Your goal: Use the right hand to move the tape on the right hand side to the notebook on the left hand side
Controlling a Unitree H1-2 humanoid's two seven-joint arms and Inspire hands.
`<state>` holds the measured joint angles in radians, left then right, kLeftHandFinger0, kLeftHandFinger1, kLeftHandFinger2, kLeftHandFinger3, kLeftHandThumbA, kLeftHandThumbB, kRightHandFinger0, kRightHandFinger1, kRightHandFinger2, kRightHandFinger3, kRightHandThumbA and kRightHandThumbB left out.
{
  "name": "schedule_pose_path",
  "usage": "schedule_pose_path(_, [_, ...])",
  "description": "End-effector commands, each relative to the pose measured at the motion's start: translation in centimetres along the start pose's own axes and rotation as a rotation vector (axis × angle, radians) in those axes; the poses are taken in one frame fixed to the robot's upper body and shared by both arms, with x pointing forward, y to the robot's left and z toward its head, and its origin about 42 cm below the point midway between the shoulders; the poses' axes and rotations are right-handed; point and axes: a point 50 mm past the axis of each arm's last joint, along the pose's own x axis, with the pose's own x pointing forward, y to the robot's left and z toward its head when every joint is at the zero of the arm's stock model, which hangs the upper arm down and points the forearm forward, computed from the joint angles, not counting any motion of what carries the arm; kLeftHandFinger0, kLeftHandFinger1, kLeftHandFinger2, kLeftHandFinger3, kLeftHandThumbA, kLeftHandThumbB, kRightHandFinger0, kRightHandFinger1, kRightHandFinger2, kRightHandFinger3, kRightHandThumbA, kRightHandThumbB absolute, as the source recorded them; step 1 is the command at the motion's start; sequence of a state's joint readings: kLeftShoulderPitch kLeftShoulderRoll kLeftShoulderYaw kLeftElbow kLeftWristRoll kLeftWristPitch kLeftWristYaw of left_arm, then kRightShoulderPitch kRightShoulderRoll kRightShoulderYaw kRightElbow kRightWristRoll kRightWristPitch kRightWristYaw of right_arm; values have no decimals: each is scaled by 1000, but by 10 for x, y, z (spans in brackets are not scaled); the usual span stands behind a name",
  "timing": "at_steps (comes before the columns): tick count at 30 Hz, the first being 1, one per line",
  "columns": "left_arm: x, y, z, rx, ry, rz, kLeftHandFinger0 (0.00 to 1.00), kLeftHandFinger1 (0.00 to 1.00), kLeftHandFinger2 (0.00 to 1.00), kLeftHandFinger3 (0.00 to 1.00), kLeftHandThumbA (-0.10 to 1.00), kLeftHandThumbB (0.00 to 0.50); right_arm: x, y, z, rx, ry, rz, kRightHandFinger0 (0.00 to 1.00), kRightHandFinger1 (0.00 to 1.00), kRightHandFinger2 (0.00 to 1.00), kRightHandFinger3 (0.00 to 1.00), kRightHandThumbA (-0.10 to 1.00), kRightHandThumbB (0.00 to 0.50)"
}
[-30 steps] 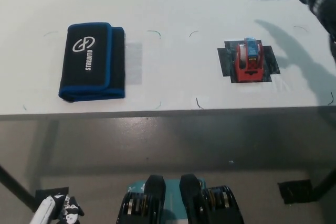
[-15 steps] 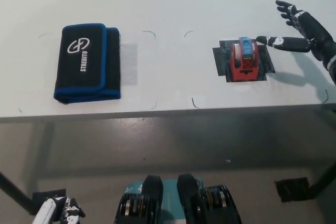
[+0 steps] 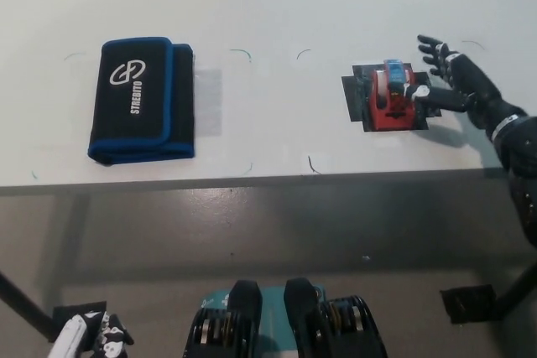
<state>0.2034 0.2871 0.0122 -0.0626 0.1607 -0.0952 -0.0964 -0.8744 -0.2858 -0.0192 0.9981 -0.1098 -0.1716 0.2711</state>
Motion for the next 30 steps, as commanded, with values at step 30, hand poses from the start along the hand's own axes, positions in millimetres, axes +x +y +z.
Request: schedule_pose_path(30, [2, 19, 24, -4, -91, 79, 178, 164, 236, 431, 283, 0, 45, 74, 61, 146, -228, 50, 1000, 1000, 1000, 1000, 1000, 386])
